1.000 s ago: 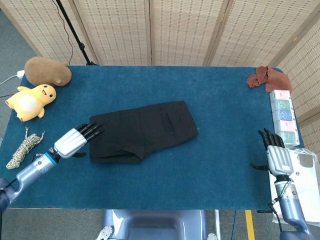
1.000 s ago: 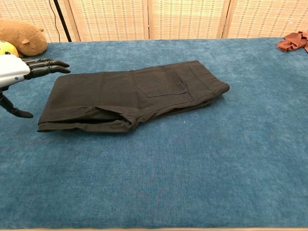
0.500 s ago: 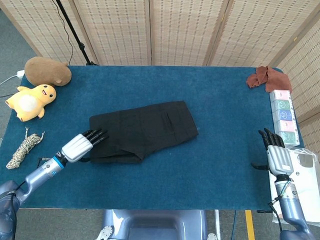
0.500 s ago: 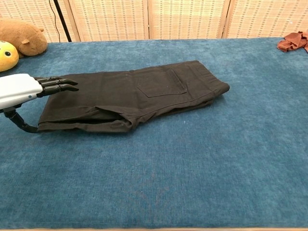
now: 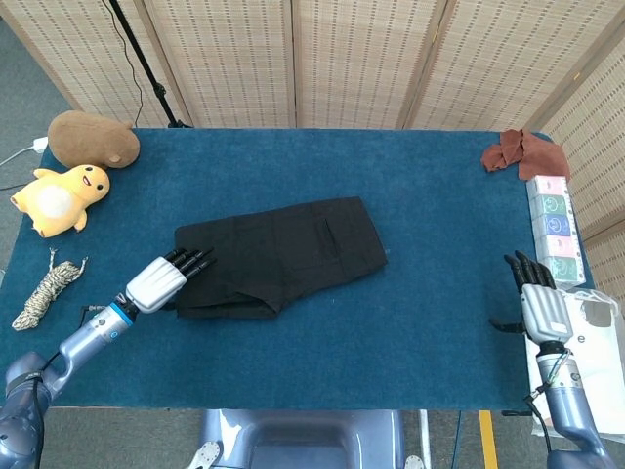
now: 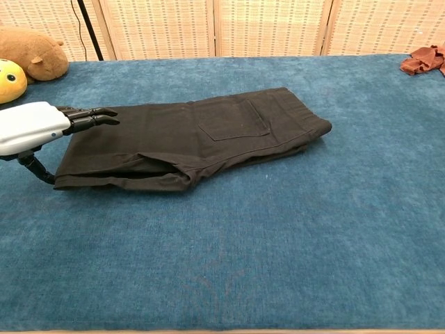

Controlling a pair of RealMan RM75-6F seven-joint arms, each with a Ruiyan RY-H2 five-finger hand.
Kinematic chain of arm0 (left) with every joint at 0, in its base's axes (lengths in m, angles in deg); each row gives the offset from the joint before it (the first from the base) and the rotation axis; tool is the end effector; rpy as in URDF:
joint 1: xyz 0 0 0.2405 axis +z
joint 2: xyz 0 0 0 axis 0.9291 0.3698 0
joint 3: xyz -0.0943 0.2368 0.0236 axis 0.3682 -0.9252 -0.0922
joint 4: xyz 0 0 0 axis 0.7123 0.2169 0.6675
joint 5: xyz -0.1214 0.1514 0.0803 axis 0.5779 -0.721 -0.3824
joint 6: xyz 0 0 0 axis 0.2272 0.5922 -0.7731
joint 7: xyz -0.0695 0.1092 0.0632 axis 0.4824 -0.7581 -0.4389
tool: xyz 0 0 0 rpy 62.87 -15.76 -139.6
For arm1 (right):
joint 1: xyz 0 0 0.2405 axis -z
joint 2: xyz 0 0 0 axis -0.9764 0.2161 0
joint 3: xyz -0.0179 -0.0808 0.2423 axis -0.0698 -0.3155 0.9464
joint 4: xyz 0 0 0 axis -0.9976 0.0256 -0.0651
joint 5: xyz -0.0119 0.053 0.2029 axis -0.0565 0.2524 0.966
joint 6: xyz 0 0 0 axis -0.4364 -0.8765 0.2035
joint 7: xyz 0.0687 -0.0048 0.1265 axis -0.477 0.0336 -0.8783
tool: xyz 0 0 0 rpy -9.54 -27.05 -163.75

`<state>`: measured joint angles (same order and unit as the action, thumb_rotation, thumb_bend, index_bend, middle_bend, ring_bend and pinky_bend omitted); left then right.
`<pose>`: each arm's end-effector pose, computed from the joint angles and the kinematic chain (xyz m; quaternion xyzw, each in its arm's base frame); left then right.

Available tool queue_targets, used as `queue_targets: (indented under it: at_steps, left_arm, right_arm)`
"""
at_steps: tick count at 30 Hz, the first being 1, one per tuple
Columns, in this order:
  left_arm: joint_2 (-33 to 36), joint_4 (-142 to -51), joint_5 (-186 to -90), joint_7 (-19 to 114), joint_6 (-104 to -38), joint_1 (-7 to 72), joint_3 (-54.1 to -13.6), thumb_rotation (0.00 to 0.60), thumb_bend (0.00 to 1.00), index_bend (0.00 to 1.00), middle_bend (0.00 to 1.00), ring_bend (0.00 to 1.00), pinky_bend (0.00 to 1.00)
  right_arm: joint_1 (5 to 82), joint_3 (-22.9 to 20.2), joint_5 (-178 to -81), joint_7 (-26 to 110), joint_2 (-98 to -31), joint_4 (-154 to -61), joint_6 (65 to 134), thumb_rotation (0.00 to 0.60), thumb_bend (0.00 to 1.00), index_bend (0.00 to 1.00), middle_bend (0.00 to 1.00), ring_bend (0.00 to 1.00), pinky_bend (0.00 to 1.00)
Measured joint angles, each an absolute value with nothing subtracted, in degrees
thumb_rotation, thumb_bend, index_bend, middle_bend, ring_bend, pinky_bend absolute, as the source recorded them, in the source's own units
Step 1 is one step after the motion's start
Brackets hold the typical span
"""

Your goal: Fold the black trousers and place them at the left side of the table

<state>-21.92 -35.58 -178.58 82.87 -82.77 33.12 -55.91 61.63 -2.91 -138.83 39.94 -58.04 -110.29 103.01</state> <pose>-0.2924 0.3460 -0.0032 -0.8400 -0.2074 -0.3568 0.3522 -0.3364 -0.2654 0.0987 0.5717 -0.4675 0.3597 0.5703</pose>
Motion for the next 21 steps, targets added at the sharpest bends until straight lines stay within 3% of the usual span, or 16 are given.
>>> queue_targets:
  at_steps: [4,10,21]
  left_arm:
    - [-22.63,-35.7,-178.03,83.2,-82.29,33.29,-55.32,0.6,0.25,0.33,0.16,0.32,0.2]
    - [-22.87,-35.02,-178.07,82.8,-82.35,33.65,-55.29,0.6,0.28,0.47,0.3,0.41,0.21]
    - [-23.38,-34.53,-176.93,82.86,-83.97,32.36,-53.49,0.6,0.39,0.57,0.38,0.46,0.25]
  right_arm:
    - [61.62,-2.93,-138.87,39.76,-58.02,-110.29,102.94,0.6,0.0,0.0,0.0,0.0,0.0]
    - [61.57,-2.99,-139.15,39.52,-58.0,-110.22,102.96,0.6,0.0,0.0,0.0,0.0,0.0]
    - [61.58,-3.2,-139.66,39.5,-57.97,-110.37,103.22,0.6,0.0,0.0,0.0,0.0,0.0]
